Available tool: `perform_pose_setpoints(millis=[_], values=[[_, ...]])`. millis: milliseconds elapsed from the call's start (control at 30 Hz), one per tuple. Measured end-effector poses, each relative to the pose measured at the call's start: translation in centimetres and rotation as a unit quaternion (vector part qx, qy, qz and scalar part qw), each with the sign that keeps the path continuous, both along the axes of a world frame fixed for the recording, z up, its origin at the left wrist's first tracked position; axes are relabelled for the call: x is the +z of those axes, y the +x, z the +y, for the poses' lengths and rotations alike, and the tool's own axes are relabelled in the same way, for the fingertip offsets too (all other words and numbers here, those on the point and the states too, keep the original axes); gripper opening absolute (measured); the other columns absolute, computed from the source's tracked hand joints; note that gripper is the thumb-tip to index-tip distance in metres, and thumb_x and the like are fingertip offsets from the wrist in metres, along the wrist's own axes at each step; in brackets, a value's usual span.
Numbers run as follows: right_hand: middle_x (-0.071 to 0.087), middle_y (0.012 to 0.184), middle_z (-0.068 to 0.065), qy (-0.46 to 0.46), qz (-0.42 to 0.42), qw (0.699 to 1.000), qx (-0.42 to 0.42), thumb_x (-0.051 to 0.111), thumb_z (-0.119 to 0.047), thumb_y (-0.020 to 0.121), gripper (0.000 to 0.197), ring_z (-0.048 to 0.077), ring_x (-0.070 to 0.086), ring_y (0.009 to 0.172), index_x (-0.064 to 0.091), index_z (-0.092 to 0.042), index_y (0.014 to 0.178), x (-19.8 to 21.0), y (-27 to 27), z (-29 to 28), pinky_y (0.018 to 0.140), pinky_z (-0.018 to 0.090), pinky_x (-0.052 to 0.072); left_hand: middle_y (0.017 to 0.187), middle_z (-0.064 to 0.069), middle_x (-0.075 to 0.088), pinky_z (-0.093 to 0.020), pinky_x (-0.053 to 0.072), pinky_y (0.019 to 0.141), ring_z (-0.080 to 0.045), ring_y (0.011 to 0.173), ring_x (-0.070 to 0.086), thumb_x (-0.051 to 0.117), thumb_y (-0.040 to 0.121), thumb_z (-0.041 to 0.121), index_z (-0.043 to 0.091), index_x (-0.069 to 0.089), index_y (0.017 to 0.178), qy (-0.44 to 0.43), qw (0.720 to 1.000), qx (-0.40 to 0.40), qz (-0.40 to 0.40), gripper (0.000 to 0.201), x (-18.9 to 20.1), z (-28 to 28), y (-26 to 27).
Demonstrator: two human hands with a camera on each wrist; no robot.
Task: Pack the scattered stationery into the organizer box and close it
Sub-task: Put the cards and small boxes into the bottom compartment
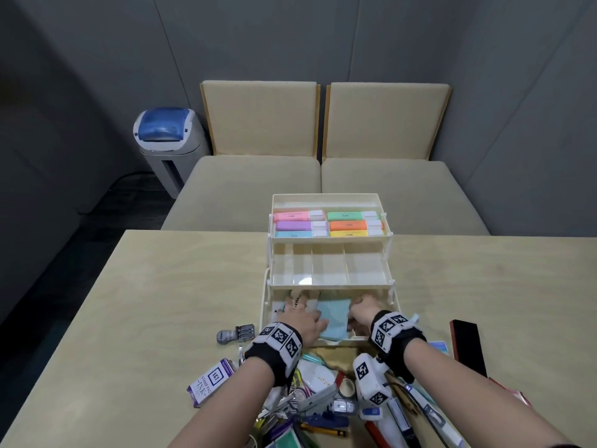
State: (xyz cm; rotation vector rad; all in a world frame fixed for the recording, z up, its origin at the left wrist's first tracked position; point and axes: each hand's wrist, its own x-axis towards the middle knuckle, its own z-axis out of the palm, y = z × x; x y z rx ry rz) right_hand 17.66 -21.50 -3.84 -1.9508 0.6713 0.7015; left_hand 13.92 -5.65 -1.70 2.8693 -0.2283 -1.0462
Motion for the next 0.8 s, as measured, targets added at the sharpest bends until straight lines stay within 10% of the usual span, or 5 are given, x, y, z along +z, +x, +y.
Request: perform_pose_setpoints(millis=[133,300,500,800], values=[[0.057,0.071,0.019,0.082,0.003,0.996,-0.033,0.047,0.006,0.088,0.017,0.025,0.051,0.053,0.056,0.001,0.102,0.1,0.4,0.6,0.050,0.031,0.042,0.159,-0.015,-0.005,-0.057,0.018,0.115,-0.046,0.143,-0.002,0.019,0.096,0.058,0.022,0.020,0.151,0.018,0.995,0.092,-0.022,0.065,0.0,0.7,-0.4],[0.059,0.098,0.016,0.144,0.002,0.990,0.007,0.047,0.006,0.092,0.028,0.028,0.059,0.080,0.053,-0.003,0.118,0.8,0.3,1.4,0.051,0.027,0.052,0.158,-0.018,0.007,-0.051,0.018,0.116,-0.041,0.144,0.007,0.022,0.097,0.053,0.020,0.025,0.149,-0.022,0.996,0.058,-0.062,0.062,1.0,2.0,-1.2],[0.055,0.131,0.018,-0.010,-0.042,0.990,0.137,0.050,-0.007,0.090,0.044,0.032,0.056,0.114,0.049,0.000,0.134,0.7,-0.1,2.3,0.092,0.035,0.050,0.137,-0.002,0.046,-0.033,0.035,0.108,-0.016,0.126,0.040,0.035,0.100,0.041,0.022,0.048,0.134,-0.146,0.971,0.032,-0.187,0.041,3.2,4.4,-4.3],[0.049,0.140,0.010,-0.027,-0.057,0.968,0.241,0.045,-0.017,0.096,0.047,0.028,0.053,0.122,0.040,-0.011,0.143,3.2,-1.6,1.5,0.077,0.029,0.049,0.131,0.009,0.048,-0.026,0.034,0.106,-0.005,0.120,0.043,0.037,0.100,0.038,0.029,0.050,0.131,-0.216,0.943,0.066,-0.244,0.035,3.3,5.3,-8.2]])
